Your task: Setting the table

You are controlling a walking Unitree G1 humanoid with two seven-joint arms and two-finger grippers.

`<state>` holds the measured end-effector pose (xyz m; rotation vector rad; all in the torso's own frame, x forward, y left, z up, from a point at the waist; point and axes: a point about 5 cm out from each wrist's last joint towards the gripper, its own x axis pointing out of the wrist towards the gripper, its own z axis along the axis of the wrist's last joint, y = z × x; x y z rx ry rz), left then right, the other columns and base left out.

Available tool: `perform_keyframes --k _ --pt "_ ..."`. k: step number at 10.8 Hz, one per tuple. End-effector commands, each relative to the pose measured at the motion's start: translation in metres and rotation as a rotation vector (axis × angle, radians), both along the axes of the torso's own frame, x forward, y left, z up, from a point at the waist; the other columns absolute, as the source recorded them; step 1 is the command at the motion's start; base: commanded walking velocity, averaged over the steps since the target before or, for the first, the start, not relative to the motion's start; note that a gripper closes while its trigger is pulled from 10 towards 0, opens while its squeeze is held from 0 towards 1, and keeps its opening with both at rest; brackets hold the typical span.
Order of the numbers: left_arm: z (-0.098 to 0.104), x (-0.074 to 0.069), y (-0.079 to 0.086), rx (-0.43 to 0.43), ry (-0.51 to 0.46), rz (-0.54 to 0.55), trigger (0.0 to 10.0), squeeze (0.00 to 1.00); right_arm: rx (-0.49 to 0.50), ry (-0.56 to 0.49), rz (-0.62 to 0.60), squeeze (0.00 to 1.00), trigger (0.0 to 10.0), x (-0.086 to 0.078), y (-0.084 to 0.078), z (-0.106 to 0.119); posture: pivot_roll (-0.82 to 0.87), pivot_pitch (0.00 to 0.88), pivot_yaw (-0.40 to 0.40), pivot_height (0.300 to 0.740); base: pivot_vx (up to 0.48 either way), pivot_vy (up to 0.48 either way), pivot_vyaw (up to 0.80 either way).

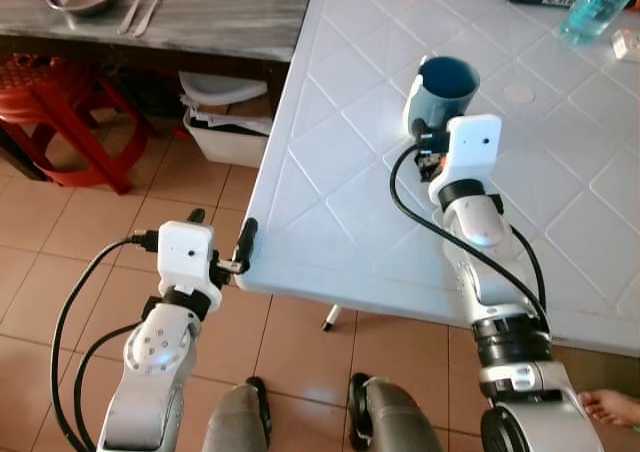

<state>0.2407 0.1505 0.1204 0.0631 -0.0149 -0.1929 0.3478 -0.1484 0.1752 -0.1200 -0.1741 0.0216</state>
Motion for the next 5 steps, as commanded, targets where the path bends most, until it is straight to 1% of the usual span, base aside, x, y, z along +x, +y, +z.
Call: perform_keyframes --k 1,5 --pt "0.0010 -0.0032 0.0001 0.002 0.001 -0.008 10.0 0.00 0.011 0.010 -0.010 0.00 0.0 0.0015 -0.0022 -0.0026 0.00 0.260 0.032 0.740 0.000 0.000 0.00" --pt "0.0012 -0.0023 0.0001 0.005 0.000 -0.009 10.0 0.00 0.005 0.005 -0.018 0.00 0.0 0.0051 -0.0057 -0.0044 0.01 0.257 0.033 0.740 0.000 0.000 0.00"
